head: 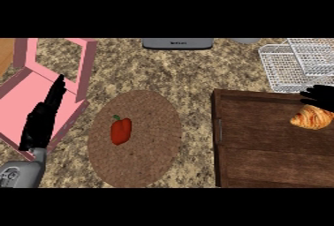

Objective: Pick the croissant from the tray and place it in the tiered basket

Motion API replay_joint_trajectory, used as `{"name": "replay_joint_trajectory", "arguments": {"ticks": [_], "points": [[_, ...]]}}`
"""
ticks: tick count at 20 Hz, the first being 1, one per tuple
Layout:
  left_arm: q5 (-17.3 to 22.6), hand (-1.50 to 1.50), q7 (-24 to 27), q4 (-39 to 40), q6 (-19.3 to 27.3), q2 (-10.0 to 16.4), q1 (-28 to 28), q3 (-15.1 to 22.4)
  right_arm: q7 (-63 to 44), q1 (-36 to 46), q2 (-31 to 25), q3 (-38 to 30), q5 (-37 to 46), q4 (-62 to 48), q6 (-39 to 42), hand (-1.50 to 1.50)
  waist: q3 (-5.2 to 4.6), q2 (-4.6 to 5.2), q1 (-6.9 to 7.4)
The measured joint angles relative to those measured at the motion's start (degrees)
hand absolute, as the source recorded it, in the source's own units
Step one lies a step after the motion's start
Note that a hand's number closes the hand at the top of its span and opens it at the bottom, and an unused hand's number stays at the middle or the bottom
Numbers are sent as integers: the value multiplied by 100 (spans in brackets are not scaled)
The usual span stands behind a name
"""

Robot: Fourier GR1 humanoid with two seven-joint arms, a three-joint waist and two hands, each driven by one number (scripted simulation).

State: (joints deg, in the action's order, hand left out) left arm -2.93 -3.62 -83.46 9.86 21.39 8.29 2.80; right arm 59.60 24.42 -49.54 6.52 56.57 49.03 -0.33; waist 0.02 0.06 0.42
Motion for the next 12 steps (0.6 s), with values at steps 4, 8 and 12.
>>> {"name": "replay_joint_trajectory", "arguments": {"ticks": [4,8,12], "points": [[-107,0,-47,-27,-29,-100,1,-79,-34,22,152,-13,208,-54,-18,-150,-2,-2,-9],[-132,0,73,157,-158,-147,74,-216,-55,82,323,16,438,-180,-44,-150,-2,0,-12],[-226,0,28,100,-211,-195,93,-270,-74,211,486,53,728,-471,-122,-150,-29,-9,6]]}}
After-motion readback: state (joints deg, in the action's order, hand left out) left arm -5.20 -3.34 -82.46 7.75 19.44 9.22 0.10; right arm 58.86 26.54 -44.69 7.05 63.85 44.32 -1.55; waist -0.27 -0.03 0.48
